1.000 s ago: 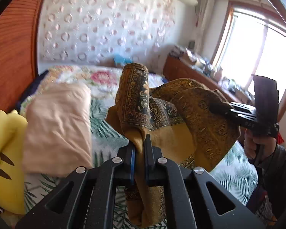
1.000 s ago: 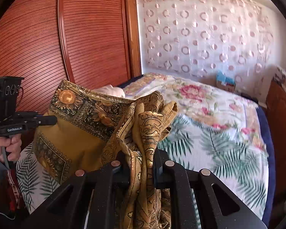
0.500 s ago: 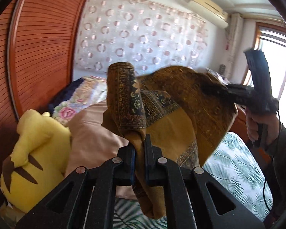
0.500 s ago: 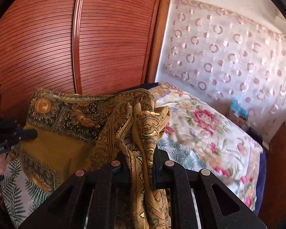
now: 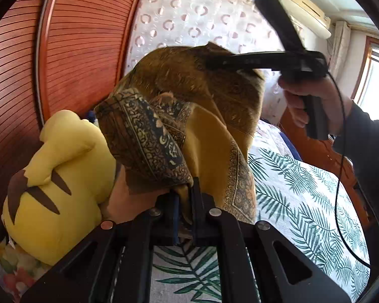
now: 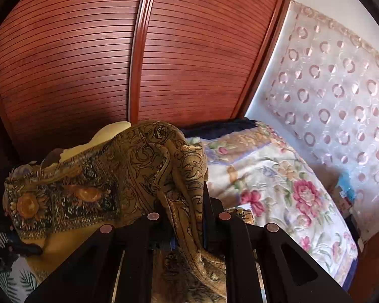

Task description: Fold small clothes

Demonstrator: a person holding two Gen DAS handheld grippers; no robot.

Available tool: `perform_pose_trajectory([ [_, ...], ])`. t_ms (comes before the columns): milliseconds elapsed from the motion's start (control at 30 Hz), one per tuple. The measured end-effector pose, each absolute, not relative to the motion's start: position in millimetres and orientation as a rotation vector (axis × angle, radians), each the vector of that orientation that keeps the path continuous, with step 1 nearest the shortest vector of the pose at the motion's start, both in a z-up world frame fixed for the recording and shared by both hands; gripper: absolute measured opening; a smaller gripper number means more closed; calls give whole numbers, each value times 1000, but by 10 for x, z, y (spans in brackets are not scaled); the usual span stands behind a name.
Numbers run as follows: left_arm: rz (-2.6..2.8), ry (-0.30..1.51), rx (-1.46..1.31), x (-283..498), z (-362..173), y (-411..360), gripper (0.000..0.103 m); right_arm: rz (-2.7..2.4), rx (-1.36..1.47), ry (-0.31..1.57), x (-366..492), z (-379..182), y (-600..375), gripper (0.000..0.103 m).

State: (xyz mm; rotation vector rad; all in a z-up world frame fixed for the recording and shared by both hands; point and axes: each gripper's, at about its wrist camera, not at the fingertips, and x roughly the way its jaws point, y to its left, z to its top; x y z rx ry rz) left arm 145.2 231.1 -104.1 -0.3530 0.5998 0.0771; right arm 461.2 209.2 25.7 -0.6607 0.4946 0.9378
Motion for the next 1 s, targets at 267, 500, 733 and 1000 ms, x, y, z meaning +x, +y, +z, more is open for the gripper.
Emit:
perform_pose_trajectory([
  [267,97,641,-366,1453,-1156,2402,9,826,-627,527,4781,24,2176,31],
  [500,110,586,-347,1271,-1048,2463,45,755,-507,471,4886,135,1891,42],
  [733,145,578,-310,1231,-940,2554,82,887,-450,578,4800,-209,1672,42],
  [1000,195,553,-217,1171,-768,2488,88,840,-355,631,5152,-619,1743,44],
])
